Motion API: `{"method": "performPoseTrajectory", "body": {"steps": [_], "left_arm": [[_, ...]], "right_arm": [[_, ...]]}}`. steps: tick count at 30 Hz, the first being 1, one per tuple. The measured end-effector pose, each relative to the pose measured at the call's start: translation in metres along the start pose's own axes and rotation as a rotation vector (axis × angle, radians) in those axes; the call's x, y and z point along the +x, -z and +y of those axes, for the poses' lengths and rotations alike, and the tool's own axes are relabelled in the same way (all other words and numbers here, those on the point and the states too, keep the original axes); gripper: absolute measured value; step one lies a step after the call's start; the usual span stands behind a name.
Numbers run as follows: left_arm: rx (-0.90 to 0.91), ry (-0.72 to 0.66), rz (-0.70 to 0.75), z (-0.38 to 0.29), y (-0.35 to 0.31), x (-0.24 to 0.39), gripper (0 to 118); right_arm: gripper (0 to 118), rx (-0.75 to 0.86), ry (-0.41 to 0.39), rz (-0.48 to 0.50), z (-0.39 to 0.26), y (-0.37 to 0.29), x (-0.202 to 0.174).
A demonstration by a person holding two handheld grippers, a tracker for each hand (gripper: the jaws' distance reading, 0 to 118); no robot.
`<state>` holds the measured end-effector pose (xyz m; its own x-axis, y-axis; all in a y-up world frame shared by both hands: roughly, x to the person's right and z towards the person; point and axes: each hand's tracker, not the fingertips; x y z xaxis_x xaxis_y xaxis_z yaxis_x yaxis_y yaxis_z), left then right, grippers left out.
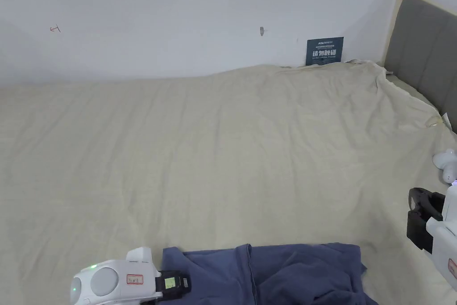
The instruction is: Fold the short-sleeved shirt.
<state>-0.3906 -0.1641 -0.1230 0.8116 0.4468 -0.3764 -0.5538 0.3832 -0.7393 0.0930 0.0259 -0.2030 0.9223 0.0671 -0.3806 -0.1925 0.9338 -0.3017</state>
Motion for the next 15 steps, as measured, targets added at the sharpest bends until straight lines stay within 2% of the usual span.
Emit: {"method": "performPoseTrajectory", "body": {"steps": [2,3,6,10,15], "left_arm": [[0.005,0.043,0.037,-0.003,-0.001,-0.001,40],[0.008,0.041,0.039,-0.003,-0.002,-0.004,29],[0.014,-0.037,-0.027,-0.004,-0.01,-0.007,11],[0.052,0.003,-0.017,-0.009,-0.016,-0.005,6],[0.103,-0.037,-0.07,-0.007,-0.045,-0.012,5]], "right_arm": [[0,0.001,-0.001,-0.003,-0.001,0.0,0.001],[0,0.0,-0.001,-0.003,-0.001,0.0,0.002],[0,-0.002,0.0,-0.003,-0.001,0.0,0.003],[0,0.003,0.003,0.001,-0.001,-0.001,0.001],[0,0.01,0.008,0.0,0.002,-0.002,0.001]]}}
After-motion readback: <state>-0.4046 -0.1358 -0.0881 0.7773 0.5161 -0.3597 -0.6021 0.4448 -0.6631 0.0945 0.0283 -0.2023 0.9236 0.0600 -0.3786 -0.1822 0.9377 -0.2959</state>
